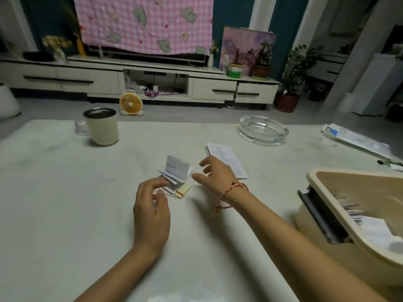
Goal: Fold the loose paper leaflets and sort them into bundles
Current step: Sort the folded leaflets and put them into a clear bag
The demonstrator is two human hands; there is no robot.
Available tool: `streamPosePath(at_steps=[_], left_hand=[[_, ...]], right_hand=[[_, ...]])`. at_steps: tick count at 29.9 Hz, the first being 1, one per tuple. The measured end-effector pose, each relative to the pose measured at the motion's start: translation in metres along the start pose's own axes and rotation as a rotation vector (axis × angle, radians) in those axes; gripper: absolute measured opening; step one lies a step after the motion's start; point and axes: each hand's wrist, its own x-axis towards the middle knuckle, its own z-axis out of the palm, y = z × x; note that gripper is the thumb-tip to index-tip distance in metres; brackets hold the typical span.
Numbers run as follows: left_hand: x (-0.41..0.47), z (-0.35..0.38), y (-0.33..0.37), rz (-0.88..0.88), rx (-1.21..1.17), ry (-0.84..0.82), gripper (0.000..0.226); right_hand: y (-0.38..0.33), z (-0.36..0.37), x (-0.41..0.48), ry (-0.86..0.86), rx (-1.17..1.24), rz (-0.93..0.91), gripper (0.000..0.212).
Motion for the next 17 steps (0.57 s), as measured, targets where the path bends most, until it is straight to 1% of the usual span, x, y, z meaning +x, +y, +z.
streamPosePath(at_steps=[1, 2, 3, 4, 5, 6, 7, 8, 9, 10, 11, 12, 13, 14, 15, 17], left_hand=[[0.005, 0.001, 0.002, -0.013, -0.02, 0.006, 0.026], [0.011, 0.0, -0.005, -0.03, -0.02, 0.011, 0.027], [0.016, -0.002, -0.011, -0.063, -0.027, 0.019, 0.032], [0.024, -0.006, -0.017, -0.092, -0.032, 0.045, 0.037], [0.031, -0.008, -0.023, -0.119, -0.036, 0.065, 0.039], [0.031, -0.01, -0.023, -0.149, -0.037, 0.086, 0.037], [0.036, -0.012, -0.029, -0.184, -0.045, 0.114, 0.032], [0.039, -0.013, -0.034, -0.224, -0.056, 0.147, 0.028], [0.042, -0.015, -0.038, -0.258, -0.085, 0.17, 0.025], [0.048, -0.016, -0.045, -0.29, -0.119, 0.192, 0.024], [0.052, -0.017, -0.044, -0.293, -0.142, 0.183, 0.023], [0.057, -0.019, -0.045, -0.295, -0.176, 0.181, 0.024], [0.061, -0.023, -0.046, -0.301, -0.224, 0.176, 0.025], [0.064, -0.026, -0.044, -0.313, -0.262, 0.161, 0.022], [0.065, -0.028, -0.042, -0.324, -0.29, 0.152, 0.017], [0.065, -0.028, -0.036, -0.327, -0.35, 0.093, 0.003]], right_hand=[[-0.005, 0.001, 0.005, 0.014, 0.042, -0.011, 0.057], [-0.01, 0.01, 0.016, -0.019, 0.05, -0.009, 0.068], [-0.015, 0.018, 0.024, -0.046, 0.064, 0.014, 0.075], [-0.019, 0.029, 0.035, -0.061, 0.059, 0.039, 0.077], [-0.021, 0.039, 0.044, -0.06, 0.039, 0.054, 0.071], [-0.019, 0.042, 0.046, -0.036, -0.012, 0.05, 0.058], [-0.02, 0.049, 0.052, -0.003, -0.06, 0.032, 0.041], [-0.017, 0.053, 0.056, 0.047, -0.052, 0.026, 0.025], [-0.015, 0.055, 0.057, 0.102, 0.042, 0.042, 0.017], [-0.014, 0.06, 0.062, 0.134, 0.222, 0.101, 0.013], [-0.012, 0.056, 0.053, 0.132, 0.478, 0.196, 0.011], [-0.013, 0.056, 0.049, 0.078, 0.731, 0.264, 0.011], [-0.014, 0.056, 0.042, 0.003, 0.927, 0.302, 0.011], [-0.015, 0.056, 0.036, -0.055, 1.031, 0.309, 0.009], [-0.017, 0.056, 0.029, -0.085, 1.074, 0.306, 0.008], [-0.023, 0.059, 0.018, -0.061, 1.06, 0.264, 0.008]])
